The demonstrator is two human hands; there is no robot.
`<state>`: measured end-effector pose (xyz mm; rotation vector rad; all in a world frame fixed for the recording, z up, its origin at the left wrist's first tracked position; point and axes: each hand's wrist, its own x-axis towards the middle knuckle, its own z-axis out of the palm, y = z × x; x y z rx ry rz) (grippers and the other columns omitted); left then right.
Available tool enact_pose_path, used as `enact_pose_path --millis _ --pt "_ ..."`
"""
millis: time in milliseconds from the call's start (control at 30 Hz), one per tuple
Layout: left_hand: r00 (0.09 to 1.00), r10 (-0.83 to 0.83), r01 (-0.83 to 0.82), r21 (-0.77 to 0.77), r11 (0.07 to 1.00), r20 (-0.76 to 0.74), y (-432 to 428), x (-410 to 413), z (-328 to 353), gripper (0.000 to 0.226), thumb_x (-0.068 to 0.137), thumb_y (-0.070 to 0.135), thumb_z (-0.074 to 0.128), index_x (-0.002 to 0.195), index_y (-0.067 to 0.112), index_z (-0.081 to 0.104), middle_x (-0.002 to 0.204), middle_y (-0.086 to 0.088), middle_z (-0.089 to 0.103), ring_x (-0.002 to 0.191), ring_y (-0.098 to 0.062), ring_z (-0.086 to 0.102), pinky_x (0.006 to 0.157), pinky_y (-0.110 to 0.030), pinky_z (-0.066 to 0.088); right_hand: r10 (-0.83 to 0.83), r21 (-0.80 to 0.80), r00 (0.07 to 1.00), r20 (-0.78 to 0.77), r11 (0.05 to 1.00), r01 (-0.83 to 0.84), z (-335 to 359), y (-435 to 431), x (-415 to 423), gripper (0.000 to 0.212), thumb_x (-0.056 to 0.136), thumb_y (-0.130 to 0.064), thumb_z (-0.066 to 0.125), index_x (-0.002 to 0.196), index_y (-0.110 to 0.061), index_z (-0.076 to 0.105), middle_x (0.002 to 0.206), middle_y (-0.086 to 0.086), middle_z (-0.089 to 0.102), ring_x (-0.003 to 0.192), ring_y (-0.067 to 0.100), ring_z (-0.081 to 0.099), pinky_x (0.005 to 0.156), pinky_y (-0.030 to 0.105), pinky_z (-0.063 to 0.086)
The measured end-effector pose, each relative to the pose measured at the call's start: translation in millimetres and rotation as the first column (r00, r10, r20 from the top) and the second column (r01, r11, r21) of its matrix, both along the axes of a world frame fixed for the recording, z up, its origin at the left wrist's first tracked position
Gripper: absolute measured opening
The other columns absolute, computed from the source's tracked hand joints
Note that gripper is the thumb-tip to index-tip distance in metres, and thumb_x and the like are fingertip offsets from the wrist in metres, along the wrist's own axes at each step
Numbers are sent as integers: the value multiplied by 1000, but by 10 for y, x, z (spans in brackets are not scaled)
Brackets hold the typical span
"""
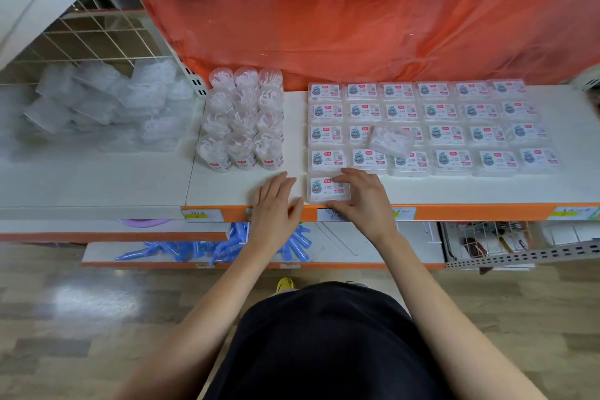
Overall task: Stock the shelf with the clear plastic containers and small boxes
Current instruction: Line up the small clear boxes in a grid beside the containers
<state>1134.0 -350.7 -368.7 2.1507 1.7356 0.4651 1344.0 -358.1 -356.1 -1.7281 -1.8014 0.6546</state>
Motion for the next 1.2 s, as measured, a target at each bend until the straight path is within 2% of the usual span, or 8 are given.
enact_pose_path --millis 100,333,467,600,800,1000,1100,1200 --pt "997 -22 21 -17 1000 -72 0 -36 -73 56 96 48 28 137 17 51 151 -2 41 142 -18 30 115 -38 20 -5 -12 1000 12 1000 5 -46 -1 -21 43 77 -32 82 116 -20 69 139 4 56 124 25 49 106 31 34" --pt "985 -5 8 16 1000 -173 -8 -8 -129 52 99 44 28 136 17 51 148 -2 44 139 -20 35 111 -40 26 -6 8 1000 -6 1000 6 -118 -63 -67 39 81 -27 78 118 -18 67 146 4 47 132 24 44 110 35 35" --pt "985 5 -2 14 1000 -171 -7 0 -121 51 99 44 29 136 18 51 147 -2 44 138 -20 36 111 -40 26 -3 21 1000 3 1000 3 -119 -79 -60 39 82 -28 76 119 -20 66 146 3 46 131 23 45 108 39 38" --pt "988 12 -10 17 1000 -152 -3 6 -114 51 98 44 29 135 18 52 147 -2 45 138 -20 37 110 -41 28 -18 18 1000 -14 1000 18 -144 -111 -50 40 84 -29 75 122 -22 65 146 1 44 125 17 46 106 31 39" --pt "992 26 -25 8 1000 -127 -18 23 -107 53 97 44 27 137 21 50 149 0 42 141 -19 31 113 -39 22 -52 51 999 15 997 51 -179 -99 -21 36 84 -33 76 117 -22 68 135 3 53 122 23 50 103 40 43" --pt "991 38 -35 22 999 -129 -34 35 -101 51 97 43 28 137 21 51 149 0 42 141 -18 32 113 -39 23 -61 27 998 -8 998 62 -178 -109 -46 38 84 -37 75 118 -23 65 139 3 47 126 23 47 102 37 44" --pt "993 26 -26 4 1000 -111 -25 20 -91 54 96 46 26 137 21 51 150 0 41 142 -18 31 113 -38 21 -143 90 984 -107 984 153 -87 -72 46 34 87 -43 68 111 -19 67 124 -1 52 115 19 52 99 32 44" --pt "998 14 -16 -41 999 -57 -4 5 -71 55 95 48 28 137 21 51 151 1 39 143 -18 27 114 -37 17 -271 164 915 -298 930 329 80 35 218 31 87 -44 62 106 -19 67 109 -6 53 95 15 55 82 23 43"
